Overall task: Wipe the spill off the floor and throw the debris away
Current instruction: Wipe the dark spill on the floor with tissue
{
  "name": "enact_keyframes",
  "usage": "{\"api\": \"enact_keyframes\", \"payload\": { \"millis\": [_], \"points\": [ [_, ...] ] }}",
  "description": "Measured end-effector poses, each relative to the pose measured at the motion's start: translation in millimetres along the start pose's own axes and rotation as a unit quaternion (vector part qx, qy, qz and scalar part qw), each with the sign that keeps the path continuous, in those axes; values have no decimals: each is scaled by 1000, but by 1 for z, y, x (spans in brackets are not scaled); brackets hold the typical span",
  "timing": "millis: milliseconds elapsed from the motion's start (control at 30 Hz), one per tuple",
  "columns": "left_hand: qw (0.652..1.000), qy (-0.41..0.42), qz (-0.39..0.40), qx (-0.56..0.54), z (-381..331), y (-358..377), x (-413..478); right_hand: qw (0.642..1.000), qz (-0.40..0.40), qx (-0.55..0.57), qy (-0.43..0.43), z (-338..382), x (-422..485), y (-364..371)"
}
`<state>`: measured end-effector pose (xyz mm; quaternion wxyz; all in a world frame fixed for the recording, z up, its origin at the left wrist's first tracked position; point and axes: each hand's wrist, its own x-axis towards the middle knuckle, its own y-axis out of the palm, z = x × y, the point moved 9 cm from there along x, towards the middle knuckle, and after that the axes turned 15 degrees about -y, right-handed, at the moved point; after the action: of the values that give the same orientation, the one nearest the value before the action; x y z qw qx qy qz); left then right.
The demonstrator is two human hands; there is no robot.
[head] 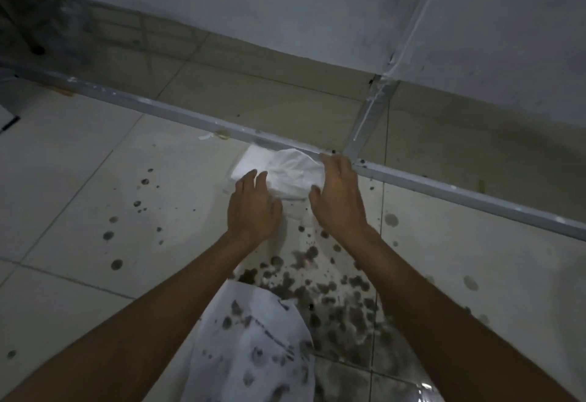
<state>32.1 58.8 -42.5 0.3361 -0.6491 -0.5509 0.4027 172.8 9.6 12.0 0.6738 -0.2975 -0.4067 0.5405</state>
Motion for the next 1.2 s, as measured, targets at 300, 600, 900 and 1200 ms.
{"api": "enact_keyframes", "payload": {
  "millis": [300, 600, 900, 1200],
  "points": [
    [997, -35, 19, 59, -16, 35, 39, 996, 81, 2, 28, -23, 51, 27],
    [998, -52, 24, 33, -9, 39, 42, 997, 65, -20, -41, -8, 70, 3],
    [998, -51, -16, 20, -2, 42, 37, 990, 70, -66, -103, 21, 74, -38],
    [998, -59, -14, 12, 1, 47, 38, 996, 84, -32, -25, 17, 68, -12]
  ]
}}
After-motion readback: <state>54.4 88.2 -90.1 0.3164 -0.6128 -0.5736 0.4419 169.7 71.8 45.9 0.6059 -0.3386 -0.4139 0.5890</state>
